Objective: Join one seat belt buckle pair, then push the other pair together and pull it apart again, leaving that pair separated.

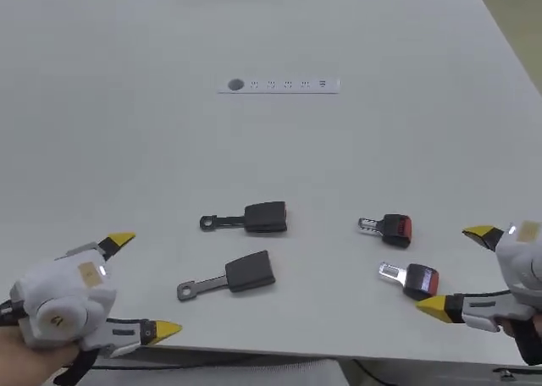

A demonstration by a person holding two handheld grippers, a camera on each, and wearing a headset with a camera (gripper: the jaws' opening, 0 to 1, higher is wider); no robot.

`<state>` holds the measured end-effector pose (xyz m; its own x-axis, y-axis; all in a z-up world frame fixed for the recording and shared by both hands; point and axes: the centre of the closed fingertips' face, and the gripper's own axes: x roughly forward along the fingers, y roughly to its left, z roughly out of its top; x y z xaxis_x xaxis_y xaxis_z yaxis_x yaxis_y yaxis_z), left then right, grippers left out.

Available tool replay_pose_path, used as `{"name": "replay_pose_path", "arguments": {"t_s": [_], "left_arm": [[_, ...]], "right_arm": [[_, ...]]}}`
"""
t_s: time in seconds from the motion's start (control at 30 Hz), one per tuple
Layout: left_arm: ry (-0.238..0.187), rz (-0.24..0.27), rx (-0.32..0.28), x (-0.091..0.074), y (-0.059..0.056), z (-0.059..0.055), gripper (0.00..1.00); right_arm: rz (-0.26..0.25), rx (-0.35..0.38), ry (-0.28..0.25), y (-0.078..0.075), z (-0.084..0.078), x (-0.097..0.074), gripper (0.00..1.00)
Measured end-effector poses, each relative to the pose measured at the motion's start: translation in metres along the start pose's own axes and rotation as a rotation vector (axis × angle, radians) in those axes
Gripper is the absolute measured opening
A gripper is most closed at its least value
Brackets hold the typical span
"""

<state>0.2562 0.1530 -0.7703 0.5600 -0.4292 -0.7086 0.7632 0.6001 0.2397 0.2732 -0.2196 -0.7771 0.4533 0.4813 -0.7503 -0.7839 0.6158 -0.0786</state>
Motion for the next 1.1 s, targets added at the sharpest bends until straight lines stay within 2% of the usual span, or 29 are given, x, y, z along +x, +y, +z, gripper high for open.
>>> {"name": "replay_pose_path", "arguments": {"t_s": [0.1, 0.13, 0.2, 0.23, 0.3, 0.33, 0.4, 0.47, 0.53, 0.6, 0.7, 0.8, 0.93, 1.1], "left_arm": [[0.0, 0.001, 0.005, 0.009, 0.003, 0.007, 0.86], [0.012, -0.009, 0.017, 0.013, 0.003, 0.008, 0.84], [0.01, -0.019, 0.013, 0.02, 0.002, 0.013, 0.81], [0.009, -0.026, 0.006, 0.022, 0.001, 0.015, 0.81], [0.018, -0.043, 0.003, 0.03, -0.002, 0.018, 0.79], [0.03, -0.052, 0.006, 0.032, -0.003, 0.017, 0.77], [0.062, -0.084, 0.022, 0.04, -0.01, 0.016, 0.72], [0.061, -0.103, 0.058, 0.051, -0.015, 0.02, 0.69], [0.08, -0.125, 0.059, 0.061, -0.019, 0.022, 0.66], [0.087, -0.13, 0.073, 0.068, -0.02, 0.025, 0.64], [0.093, -0.158, 0.056, 0.079, -0.023, 0.029, 0.56], [0.1, -0.18, 0.062, 0.086, -0.028, 0.033, 0.54], [0.121, -0.212, 0.095, 0.095, -0.036, 0.03, 0.52], [0.139, -0.234, 0.104, 0.104, -0.043, 0.03, 0.46]], "right_arm": [[-0.003, 0.001, 0.001, 0.002, 0.001, -0.001, 0.78], [-0.002, -0.017, 0.002, 0.002, 0.001, 0.0, 0.78], [-0.001, -0.027, 0.013, 0.002, -0.002, 0.003, 0.75], [-0.018, -0.036, 0.018, -0.002, -0.003, 0.005, 0.76], [0.027, -0.04, 0.036, 0.002, -0.006, 0.01, 0.68], [0.025, -0.039, 0.032, 0.001, -0.005, 0.011, 0.66], [0.053, -0.049, 0.039, 0.002, -0.003, 0.015, 0.63], [0.08, -0.061, 0.045, 0.004, -0.004, 0.019, 0.61], [0.104, -0.064, 0.051, 0.008, -0.006, 0.022, 0.57], [0.116, -0.08, 0.063, 0.01, -0.009, 0.027, 0.56], [0.134, -0.104, 0.066, 0.011, -0.014, 0.031, 0.55], [0.145, -0.109, 0.077, 0.007, -0.02, 0.034, 0.53], [0.175, -0.091, 0.104, 0.005, -0.029, 0.038, 0.49], [0.198, -0.124, 0.125, 0.005, -0.035, 0.042, 0.46]]}}
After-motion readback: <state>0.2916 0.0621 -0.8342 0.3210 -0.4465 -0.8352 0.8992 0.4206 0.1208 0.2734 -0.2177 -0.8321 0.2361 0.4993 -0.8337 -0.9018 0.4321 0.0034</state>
